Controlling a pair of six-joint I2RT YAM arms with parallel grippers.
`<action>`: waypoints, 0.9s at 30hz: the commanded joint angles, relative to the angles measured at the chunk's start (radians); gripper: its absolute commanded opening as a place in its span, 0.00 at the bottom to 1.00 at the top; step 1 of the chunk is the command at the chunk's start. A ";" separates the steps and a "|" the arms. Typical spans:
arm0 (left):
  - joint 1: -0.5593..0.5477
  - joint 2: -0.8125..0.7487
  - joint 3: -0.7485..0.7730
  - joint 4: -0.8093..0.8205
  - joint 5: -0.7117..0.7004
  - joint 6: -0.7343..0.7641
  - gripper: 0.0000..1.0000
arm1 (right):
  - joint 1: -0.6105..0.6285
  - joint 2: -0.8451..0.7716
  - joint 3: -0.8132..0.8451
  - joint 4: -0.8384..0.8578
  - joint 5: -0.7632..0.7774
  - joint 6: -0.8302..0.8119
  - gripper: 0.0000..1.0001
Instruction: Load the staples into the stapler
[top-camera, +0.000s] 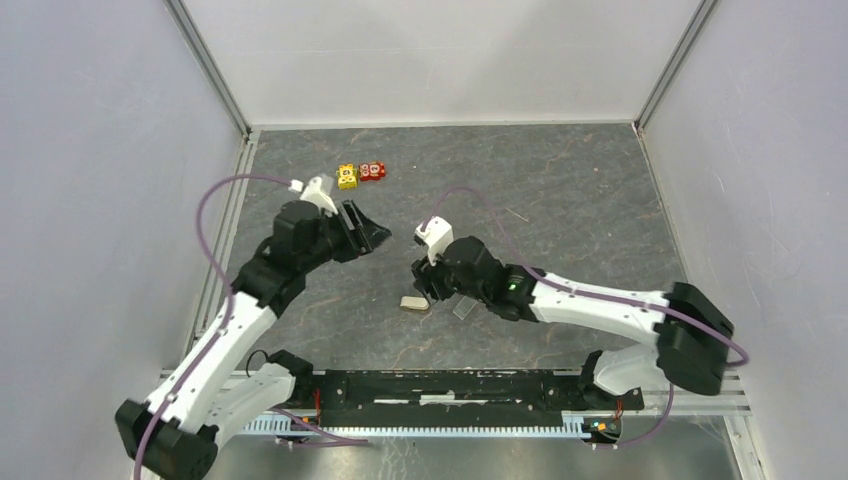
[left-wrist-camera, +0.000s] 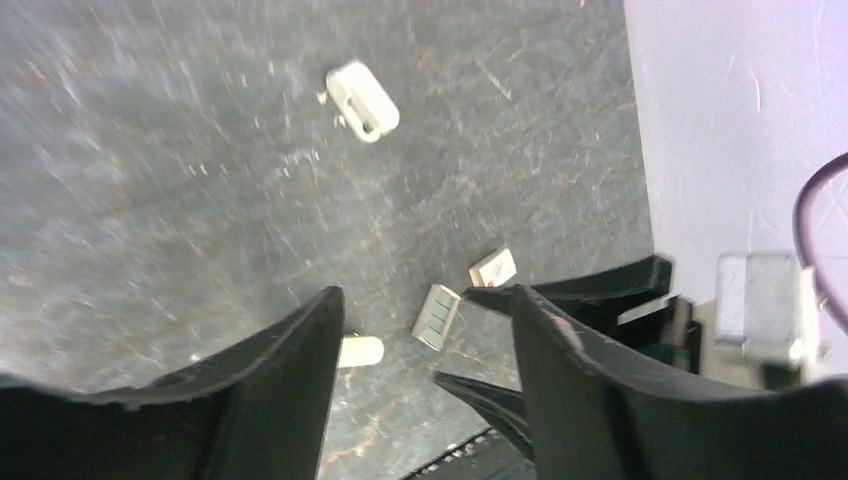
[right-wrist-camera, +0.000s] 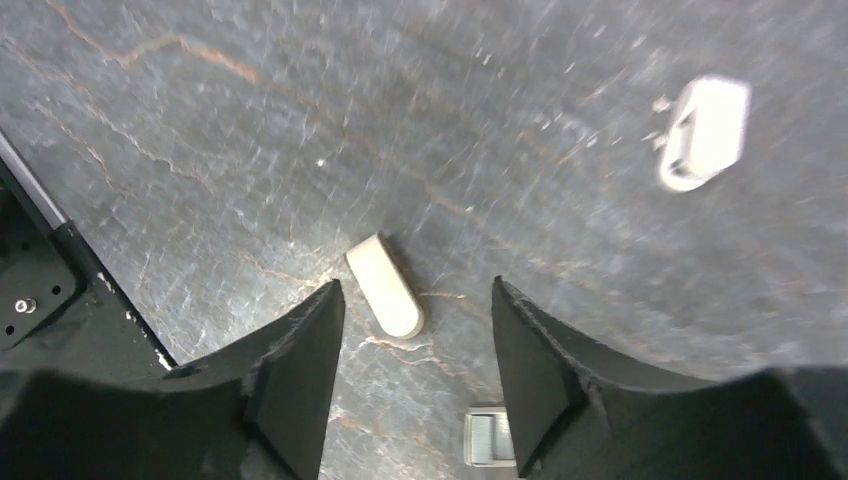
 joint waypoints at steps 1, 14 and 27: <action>0.004 -0.097 0.153 -0.240 -0.114 0.230 0.75 | -0.005 -0.164 0.078 -0.172 0.115 -0.055 0.72; 0.003 -0.361 0.259 -0.346 -0.029 0.484 1.00 | -0.004 -0.726 -0.065 -0.352 0.463 0.050 0.98; 0.003 -0.489 0.200 -0.314 0.011 0.405 1.00 | -0.004 -0.871 -0.088 -0.454 0.608 0.157 0.98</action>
